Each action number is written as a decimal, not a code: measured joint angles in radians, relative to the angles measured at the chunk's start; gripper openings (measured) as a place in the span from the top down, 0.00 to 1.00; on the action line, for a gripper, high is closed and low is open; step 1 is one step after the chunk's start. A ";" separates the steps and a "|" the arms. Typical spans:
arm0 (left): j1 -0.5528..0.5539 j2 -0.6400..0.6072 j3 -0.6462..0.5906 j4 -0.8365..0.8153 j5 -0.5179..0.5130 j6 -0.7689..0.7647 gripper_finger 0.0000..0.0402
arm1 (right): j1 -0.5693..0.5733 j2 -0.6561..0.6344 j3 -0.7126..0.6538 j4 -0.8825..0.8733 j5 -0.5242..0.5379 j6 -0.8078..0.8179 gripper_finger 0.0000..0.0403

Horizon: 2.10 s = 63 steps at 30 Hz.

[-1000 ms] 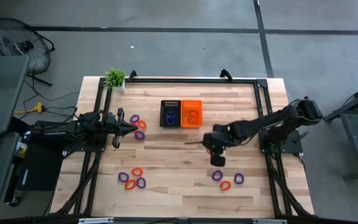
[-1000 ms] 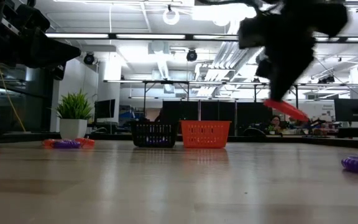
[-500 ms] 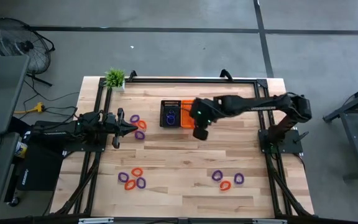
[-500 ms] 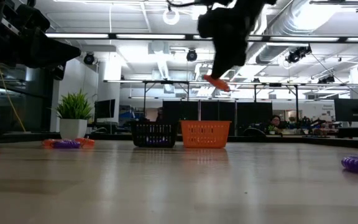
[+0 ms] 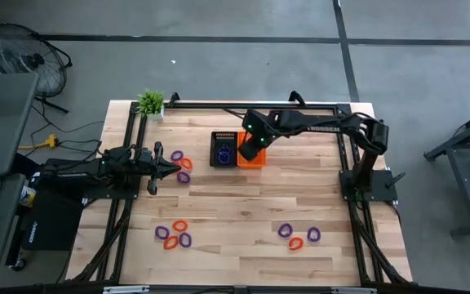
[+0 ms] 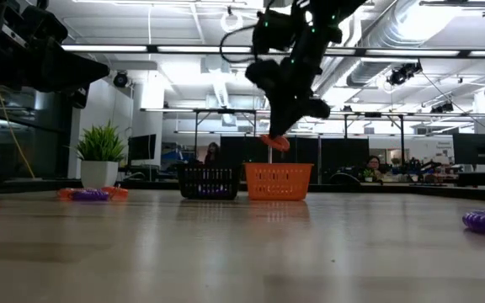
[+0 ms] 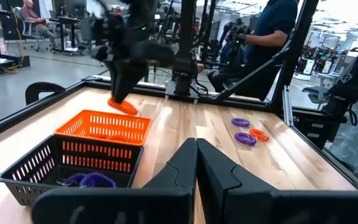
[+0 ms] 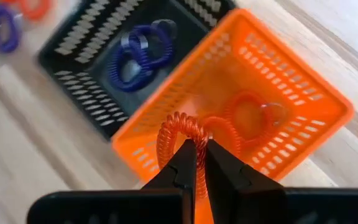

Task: Sort spring keychains into baskets
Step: Put the orange spring keychain into the orange basket, then put the purple spring keychain into the black basket

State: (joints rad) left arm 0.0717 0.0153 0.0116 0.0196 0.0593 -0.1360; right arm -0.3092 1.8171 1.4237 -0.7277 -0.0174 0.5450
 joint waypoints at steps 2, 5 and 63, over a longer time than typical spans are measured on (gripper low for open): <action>0.000 0.000 0.000 0.000 0.000 0.000 1.00 | -0.015 0.013 -0.006 0.000 0.002 0.016 0.97; 0.000 0.000 0.000 0.000 0.000 0.000 1.00 | -0.037 0.039 -0.006 0.011 0.001 0.034 0.97; 0.000 0.000 0.000 0.000 0.000 0.000 1.00 | 0.530 -0.377 -0.531 -0.034 -0.156 -0.238 0.69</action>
State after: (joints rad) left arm 0.0716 0.0154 0.0116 0.0196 0.0594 -0.1360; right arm 0.2212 1.4402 0.8924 -0.7613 -0.1738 0.3070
